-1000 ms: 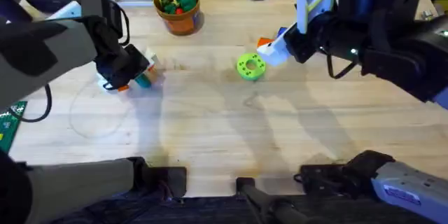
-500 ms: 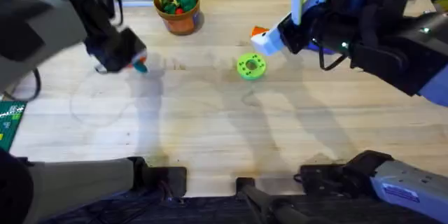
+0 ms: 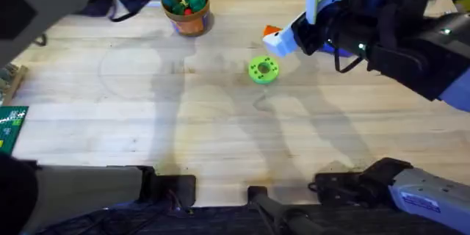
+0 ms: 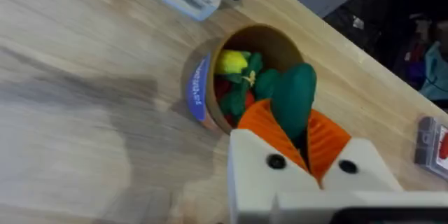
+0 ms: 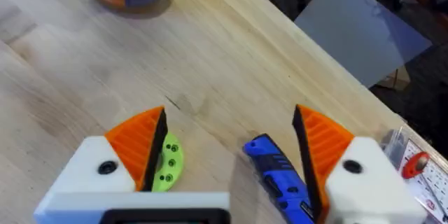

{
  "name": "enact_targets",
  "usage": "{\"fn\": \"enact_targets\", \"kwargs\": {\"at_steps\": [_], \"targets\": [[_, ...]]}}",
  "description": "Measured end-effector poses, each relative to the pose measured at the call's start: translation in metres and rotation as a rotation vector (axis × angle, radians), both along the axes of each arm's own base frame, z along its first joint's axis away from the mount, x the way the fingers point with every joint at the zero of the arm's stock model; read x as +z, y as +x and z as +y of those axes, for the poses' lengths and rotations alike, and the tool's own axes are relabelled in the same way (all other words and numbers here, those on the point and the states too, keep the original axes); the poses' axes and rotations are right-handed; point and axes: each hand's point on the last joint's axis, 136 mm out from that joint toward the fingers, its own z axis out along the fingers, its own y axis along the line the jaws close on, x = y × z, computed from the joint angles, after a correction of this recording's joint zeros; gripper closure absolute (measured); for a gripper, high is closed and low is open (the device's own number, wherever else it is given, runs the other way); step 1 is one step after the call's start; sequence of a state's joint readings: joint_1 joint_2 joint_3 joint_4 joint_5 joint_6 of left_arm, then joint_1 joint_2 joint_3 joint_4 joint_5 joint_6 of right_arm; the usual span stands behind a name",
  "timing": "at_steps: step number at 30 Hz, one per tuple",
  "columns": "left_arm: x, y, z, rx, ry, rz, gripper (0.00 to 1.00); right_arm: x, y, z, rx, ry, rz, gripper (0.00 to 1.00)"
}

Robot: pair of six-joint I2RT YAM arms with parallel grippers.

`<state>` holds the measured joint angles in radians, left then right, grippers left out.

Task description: Pick up the gripper from the table and insert it into the empty holder that is missing its gripper. Then pick up a screw, insert it into the mounting hole, and use the screwdriver to tighten it. Finally, clean up the table by picking up the vegetable and placing it into the bucket.

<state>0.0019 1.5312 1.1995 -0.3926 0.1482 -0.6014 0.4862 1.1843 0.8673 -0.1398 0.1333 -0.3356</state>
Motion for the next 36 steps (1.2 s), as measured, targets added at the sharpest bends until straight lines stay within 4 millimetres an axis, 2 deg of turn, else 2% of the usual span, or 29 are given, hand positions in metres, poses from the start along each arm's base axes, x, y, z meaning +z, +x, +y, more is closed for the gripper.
{"fn": "enact_targets", "kwargs": {"at_steps": [1, 4, 6, 7, 10, 11, 13, 15, 20, 25, 30, 34, 36], "targets": [[-0.011, 0.01, -0.019, -0.049, -0.007, -0.003, 0.979, 0.0, 0.0, 0.0, 0.0, 0.0, -0.001, 0.007], [-0.027, 0.019, -0.026, -0.067, -0.008, 0.01, 0.979, 0.0, 0.0, 0.0, 0.0, 0.0, -0.001, 0.007], [-0.038, 0.022, -0.027, -0.071, -0.005, 0.026, 0.928, 0.0, 0.0, 0.0, 0.0, 0.001, -0.001, 0.011], [-0.042, 0.023, -0.027, -0.073, -0.003, 0.033, 0.867, 0.0, 0.0, 0.0, 0.0, 0.001, -0.001, 0.009], [-0.049, 0.025, -0.028, -0.077, 0.0, 0.044, 0.554, 0.0, 0.0, 0.0, 0.0, 0.001, -0.001, 0.008], [-0.049, 0.025, -0.028, -0.082, 0.003, 0.042, 0.476, 0.0, 0.0, 0.0, 0.0, 0.0, -0.001, 0.008], [-0.048, 0.027, -0.028, -0.09, 0.01, 0.032, 0.217, 0.0, 0.0, 0.0, 0.0, 0.001, -0.001, 0.008], [-0.048, 0.026, -0.029, -0.105, 0.019, 0.03, 0.092, 0.0, 0.0, 0.0, 0.0, 0.0, -0.001, 0.007], [-0.043, 0.022, -0.034, -0.155, 0.034, 0.047, 0.03, 0.0, 0.0, 0.0, 0.0, 0.001, -0.001, 0.009], [-0.014, 0.006, -0.037, -0.22, 0.074, 0.056, 0.014, 0.003, -0.005, -0.003, -0.002, 0.001, 0.006, 0.009], [0.039, -0.037, -0.037, -0.287, 0.139, 0.017, 0.014, 0.017, -0.025, -0.013, -0.034, 0.028, 0.061, 0.009], [0.073, -0.091, -0.048, -0.404, 0.221, -0.011, 0.014, 0.025, -0.047, -0.025, -0.077, 0.05, 0.143, 0.007], [0.083, -0.117, -0.057, -0.482, 0.265, -0.019, 0.013, 0.027, -0.057, -0.03, -0.108, 0.07, 0.191, 0.007]]}}
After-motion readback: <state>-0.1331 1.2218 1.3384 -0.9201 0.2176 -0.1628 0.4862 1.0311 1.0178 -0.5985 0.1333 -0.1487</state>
